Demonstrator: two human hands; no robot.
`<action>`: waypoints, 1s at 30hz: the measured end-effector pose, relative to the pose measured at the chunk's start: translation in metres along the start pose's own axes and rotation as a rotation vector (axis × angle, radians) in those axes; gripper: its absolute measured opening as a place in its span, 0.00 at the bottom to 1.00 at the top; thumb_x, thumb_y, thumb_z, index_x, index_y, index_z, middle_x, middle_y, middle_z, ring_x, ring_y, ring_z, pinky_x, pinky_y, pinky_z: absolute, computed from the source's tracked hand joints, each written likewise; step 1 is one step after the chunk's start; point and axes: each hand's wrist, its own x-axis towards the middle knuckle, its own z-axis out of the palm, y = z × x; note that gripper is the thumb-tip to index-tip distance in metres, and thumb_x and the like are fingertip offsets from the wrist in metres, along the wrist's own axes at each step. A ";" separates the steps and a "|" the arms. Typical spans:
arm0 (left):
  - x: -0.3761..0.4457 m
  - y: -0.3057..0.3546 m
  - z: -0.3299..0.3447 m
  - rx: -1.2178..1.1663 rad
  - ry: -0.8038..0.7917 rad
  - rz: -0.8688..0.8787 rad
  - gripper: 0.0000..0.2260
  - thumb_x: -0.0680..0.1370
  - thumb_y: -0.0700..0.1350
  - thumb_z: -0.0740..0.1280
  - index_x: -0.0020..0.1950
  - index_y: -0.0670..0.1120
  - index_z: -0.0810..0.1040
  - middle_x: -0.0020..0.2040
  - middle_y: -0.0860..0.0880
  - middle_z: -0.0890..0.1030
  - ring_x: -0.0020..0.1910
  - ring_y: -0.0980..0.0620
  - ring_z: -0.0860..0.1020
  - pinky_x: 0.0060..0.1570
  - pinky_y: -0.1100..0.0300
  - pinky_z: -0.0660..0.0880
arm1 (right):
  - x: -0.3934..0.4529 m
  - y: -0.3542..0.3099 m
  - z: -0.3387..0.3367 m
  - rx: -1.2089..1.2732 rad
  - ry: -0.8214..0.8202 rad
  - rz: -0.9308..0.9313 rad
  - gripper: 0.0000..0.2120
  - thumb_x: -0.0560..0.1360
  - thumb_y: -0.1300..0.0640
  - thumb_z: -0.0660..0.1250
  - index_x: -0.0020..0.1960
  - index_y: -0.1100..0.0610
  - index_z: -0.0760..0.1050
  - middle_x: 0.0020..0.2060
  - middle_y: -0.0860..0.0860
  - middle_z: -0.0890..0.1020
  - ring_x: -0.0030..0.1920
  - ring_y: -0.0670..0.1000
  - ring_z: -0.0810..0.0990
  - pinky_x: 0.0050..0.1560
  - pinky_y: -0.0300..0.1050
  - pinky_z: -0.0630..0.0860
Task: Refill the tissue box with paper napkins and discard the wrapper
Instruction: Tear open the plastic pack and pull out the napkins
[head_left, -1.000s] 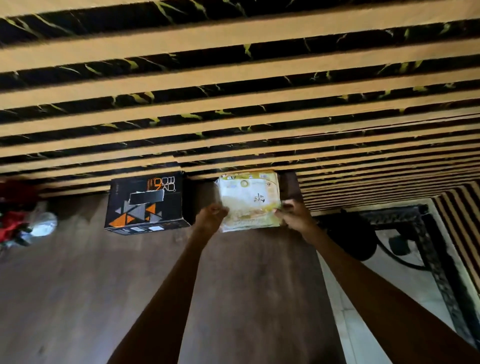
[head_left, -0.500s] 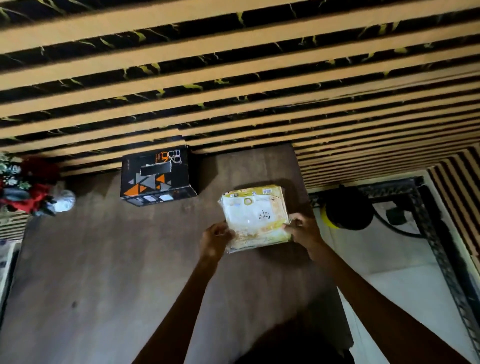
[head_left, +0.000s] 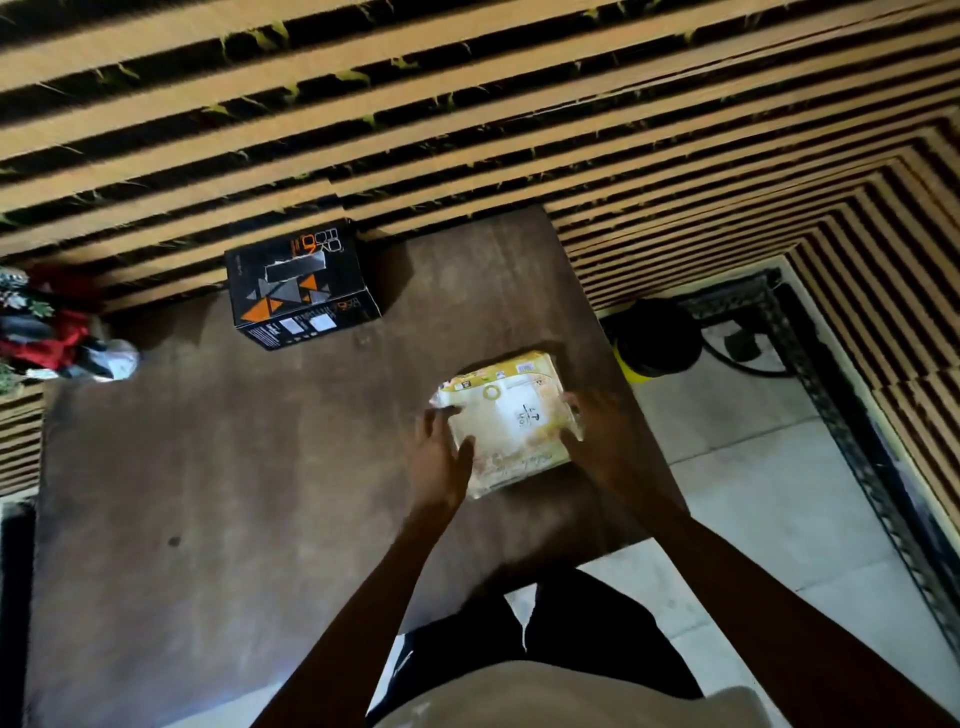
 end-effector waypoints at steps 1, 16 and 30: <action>0.004 0.006 -0.001 0.075 -0.063 0.082 0.17 0.77 0.42 0.65 0.66 0.47 0.72 0.66 0.46 0.70 0.60 0.47 0.74 0.57 0.55 0.73 | 0.001 -0.008 -0.002 -0.115 -0.024 -0.069 0.19 0.70 0.48 0.69 0.60 0.51 0.76 0.56 0.52 0.81 0.59 0.57 0.77 0.60 0.57 0.72; 0.016 0.016 0.021 0.391 -0.303 0.172 0.20 0.80 0.38 0.59 0.72 0.49 0.71 0.70 0.46 0.67 0.66 0.45 0.70 0.65 0.61 0.62 | 0.019 -0.046 0.002 -0.315 -0.409 0.111 0.15 0.70 0.50 0.69 0.54 0.55 0.80 0.54 0.54 0.83 0.60 0.59 0.77 0.63 0.60 0.64; 0.011 0.034 0.028 0.280 -0.257 -0.007 0.16 0.78 0.39 0.65 0.66 0.41 0.76 0.62 0.38 0.72 0.60 0.38 0.75 0.62 0.50 0.72 | 0.004 -0.033 -0.009 -0.062 -0.312 0.065 0.06 0.72 0.51 0.69 0.46 0.45 0.84 0.50 0.45 0.85 0.58 0.53 0.76 0.65 0.55 0.60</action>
